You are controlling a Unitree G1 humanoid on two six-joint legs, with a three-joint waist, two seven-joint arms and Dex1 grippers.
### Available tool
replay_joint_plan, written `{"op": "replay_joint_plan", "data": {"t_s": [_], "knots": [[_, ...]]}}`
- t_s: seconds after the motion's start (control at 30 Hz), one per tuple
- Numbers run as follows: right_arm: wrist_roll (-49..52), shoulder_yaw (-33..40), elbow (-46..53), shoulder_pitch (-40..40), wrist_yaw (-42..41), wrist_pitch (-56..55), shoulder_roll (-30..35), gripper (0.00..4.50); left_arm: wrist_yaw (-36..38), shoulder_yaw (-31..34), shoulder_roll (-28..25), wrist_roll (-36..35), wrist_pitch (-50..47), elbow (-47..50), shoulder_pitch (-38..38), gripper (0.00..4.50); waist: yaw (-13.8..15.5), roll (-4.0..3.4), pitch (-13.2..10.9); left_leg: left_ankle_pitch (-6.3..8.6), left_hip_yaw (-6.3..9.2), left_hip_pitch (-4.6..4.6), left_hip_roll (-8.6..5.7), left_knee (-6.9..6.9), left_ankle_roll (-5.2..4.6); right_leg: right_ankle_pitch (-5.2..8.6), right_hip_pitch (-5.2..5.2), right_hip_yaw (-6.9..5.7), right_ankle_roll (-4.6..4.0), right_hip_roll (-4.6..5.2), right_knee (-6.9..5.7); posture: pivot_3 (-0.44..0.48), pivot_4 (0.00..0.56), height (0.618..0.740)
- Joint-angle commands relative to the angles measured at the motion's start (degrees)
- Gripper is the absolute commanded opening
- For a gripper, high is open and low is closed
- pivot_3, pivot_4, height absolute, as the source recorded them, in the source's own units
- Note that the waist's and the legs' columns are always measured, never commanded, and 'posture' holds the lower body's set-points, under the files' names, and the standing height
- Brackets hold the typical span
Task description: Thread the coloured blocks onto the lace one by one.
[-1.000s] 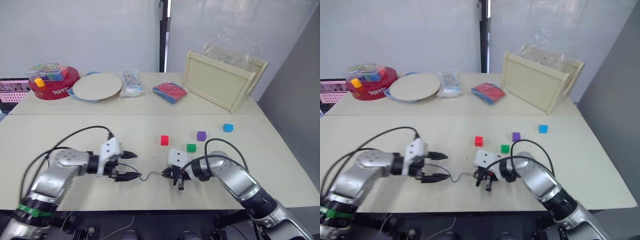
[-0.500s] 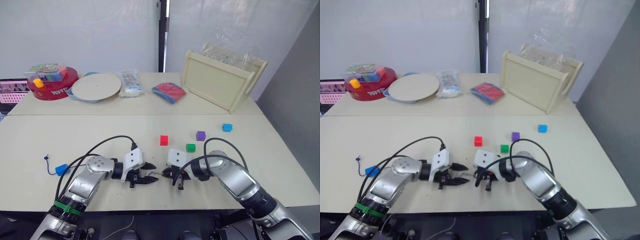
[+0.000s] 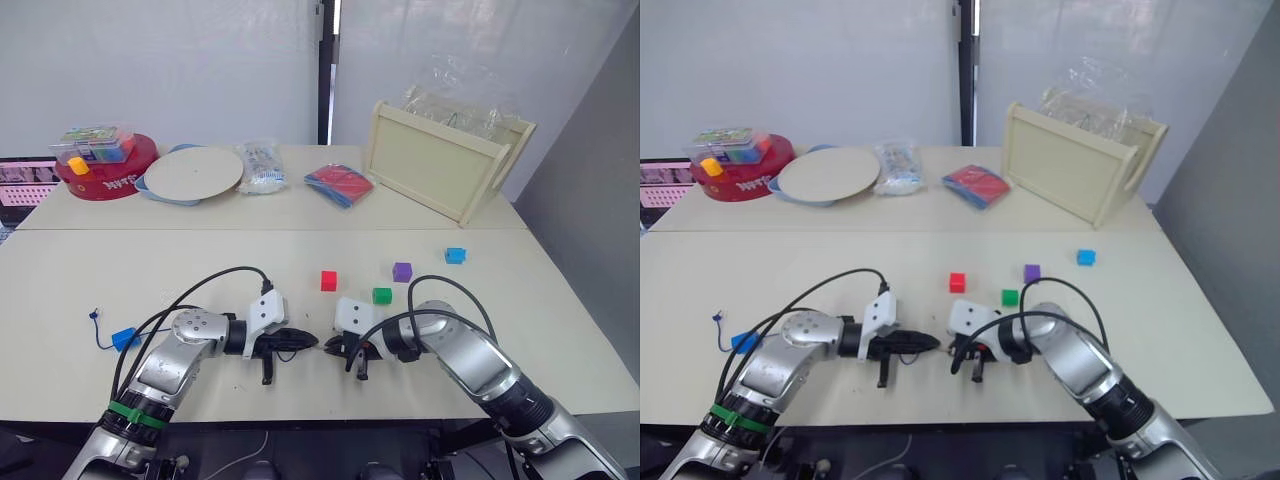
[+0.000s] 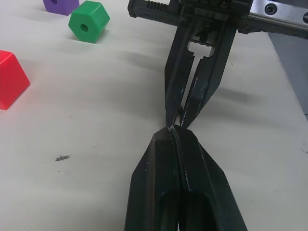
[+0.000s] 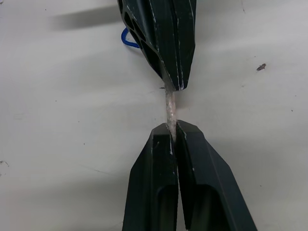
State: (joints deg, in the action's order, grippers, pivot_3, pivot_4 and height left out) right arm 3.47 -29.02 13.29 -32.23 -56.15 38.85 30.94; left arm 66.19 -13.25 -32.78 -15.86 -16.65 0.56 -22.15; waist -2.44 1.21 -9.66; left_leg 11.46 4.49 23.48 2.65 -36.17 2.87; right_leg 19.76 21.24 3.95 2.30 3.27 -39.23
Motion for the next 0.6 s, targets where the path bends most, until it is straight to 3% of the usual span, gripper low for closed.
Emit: {"op": "replay_joint_plan", "data": {"t_s": [0.03, 0.1, 0.3, 0.57, 0.6], "knots": [[-0.37, -0.06, 1.12, 0.59, 0.15, -0.11, 0.48, 0.0, 0.03, 0.1, -0.78, 1.0, 1.38, 1.32, -0.21, 0.02, 0.0, 0.0, 0.0, 0.0, 0.0, 0.0, 0.0, 0.0, 0.0, 0.0, 0.0, 0.0, 0.0, 0.0, 0.0, 0.0, 0.15, 0.74], [-0.35, 0.03, 1.21, 0.67, 0.16, -0.07, 0.61, 0.0, -0.37, 0.72, -0.67, 0.83, 1.16, 0.75, -0.79, 0.26, 0.02, 0.0, 0.0, 0.0, 0.0, 0.0, 0.0, 0.0, 0.0, 0.0, 0.0, 0.0, 0.0, 0.0, 0.0, 0.0, 0.15, 0.74], [-0.14, 0.27, 1.26, 0.49, 0.05, 0.06, 0.63, 0.0, 0.12, -0.66, -0.73, 2.76, 2.45, 0.2, -1.48, 2.15, 0.02, 0.0, 0.0, 0.0, 0.0, 0.0, -0.01, 0.0, 0.0, 0.0, -0.01, 0.0, 0.0, 0.0, 0.01, 0.0, 0.15, 0.74], [-0.08, 0.61, 1.23, 0.36, 0.12, 0.08, 0.7, 0.0, 0.47, -2.21, 0.34, 4.79, 4.47, -2.76, -1.65, 2.15, 0.03, 0.0, 0.0, 0.0, 0.0, 0.01, -0.02, -0.01, 0.0, 0.0, -0.01, 0.0, 0.0, 0.01, 0.01, 0.0, 0.15, 0.74], [-0.08, 0.66, 1.27, 0.4, 0.12, 0.1, 0.76, 0.0, 0.49, -2.15, 0.45, 4.79, 4.62, -3.01, -1.74, 1.89, 0.03, 0.0, 0.0, 0.0, 0.0, 0.0, -0.02, -0.01, 0.0, 0.0, -0.01, 0.0, 0.0, 0.01, 0.01, 0.0, 0.15, 0.74]]}}
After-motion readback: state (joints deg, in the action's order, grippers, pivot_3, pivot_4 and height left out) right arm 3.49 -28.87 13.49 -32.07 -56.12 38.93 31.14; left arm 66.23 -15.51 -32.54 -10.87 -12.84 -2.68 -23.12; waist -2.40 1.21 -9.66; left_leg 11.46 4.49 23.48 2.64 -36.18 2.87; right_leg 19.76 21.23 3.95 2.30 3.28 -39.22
